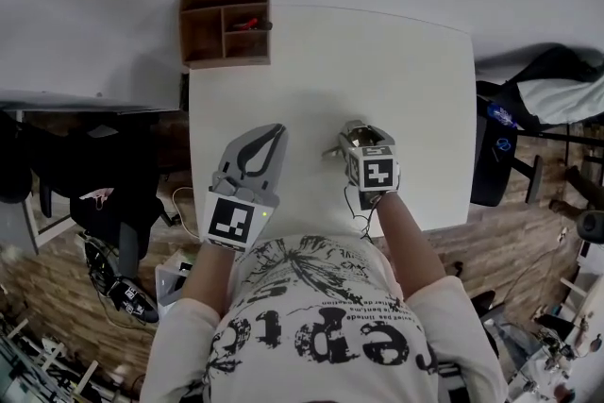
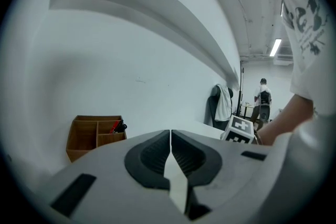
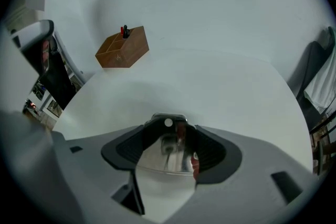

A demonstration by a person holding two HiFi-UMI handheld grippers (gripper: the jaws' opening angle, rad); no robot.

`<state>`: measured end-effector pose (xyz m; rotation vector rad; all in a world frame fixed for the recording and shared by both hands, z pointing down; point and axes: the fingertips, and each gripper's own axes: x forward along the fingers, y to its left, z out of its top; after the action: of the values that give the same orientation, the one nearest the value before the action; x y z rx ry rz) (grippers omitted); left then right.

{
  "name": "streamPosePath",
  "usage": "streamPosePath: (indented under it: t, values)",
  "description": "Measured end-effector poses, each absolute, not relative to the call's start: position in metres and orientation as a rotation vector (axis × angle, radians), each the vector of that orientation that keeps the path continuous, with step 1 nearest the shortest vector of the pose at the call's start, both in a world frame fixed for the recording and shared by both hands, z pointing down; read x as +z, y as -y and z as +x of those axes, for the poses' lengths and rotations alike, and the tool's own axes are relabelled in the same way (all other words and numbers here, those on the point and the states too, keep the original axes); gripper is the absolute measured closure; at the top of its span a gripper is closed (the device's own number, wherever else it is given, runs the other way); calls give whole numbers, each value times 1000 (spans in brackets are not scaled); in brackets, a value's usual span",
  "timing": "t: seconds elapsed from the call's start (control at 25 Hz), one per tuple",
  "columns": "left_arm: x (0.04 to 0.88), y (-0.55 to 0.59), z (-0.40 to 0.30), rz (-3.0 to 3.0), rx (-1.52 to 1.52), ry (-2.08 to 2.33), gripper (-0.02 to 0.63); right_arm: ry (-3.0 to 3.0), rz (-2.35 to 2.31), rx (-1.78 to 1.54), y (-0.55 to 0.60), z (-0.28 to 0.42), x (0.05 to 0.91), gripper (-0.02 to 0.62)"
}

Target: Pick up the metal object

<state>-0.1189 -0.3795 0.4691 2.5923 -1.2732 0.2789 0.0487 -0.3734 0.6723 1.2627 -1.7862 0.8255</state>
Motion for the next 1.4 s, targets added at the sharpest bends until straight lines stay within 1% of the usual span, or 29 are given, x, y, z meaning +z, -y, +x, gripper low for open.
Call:
streamPosePath:
  t: [0.16, 0.4, 0.76, 1.16, 1.4]
  values:
    - [465, 373, -117, 2584, 284, 1289, 595, 1838, 1296, 808, 372, 50, 657, 316]
    - [449, 354, -107, 2639, 269, 1348, 595, 2003, 1343, 736, 366, 49, 611, 318]
    - [413, 335, -99, 2694, 218, 1511, 595, 2260, 1465, 428, 363, 52, 503, 318]
    - [361, 295, -88, 2745, 153, 1675, 595, 2528, 1541, 109, 327, 59, 390, 318]
    - [350, 277, -83, 2727, 172, 1730, 595, 2644, 1552, -17, 305, 63, 352, 318]
